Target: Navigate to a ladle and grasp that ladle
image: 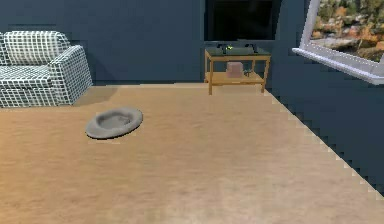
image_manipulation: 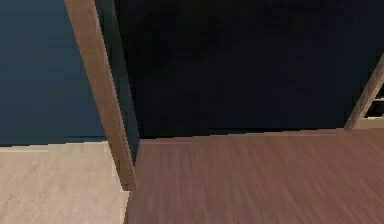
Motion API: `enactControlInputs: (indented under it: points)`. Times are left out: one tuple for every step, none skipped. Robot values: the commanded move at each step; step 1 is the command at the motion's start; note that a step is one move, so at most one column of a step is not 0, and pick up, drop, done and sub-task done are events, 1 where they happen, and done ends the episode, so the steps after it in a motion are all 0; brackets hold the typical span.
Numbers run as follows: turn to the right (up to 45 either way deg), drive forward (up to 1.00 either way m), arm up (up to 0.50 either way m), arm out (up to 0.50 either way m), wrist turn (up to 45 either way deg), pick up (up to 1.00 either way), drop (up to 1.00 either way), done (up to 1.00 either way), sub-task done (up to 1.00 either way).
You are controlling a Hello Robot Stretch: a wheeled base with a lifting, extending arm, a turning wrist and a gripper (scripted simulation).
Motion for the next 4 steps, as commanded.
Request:
enactControlInputs:
  points:
    - [0.0,0.6,0.0,0.0,0.0,0.0,0.0,0.0,0.0]
    - [-45.0,0.0,0.0,0.0,0.0,0.0,0.0,0.0,0.0]
    - [-9.0,0.0,0.0,0.0,0.0,0.0,0.0,0.0,0.0]
    - [0.0,0.6,0.0,0.0,0.0,0.0,0.0,0.0,0.0]
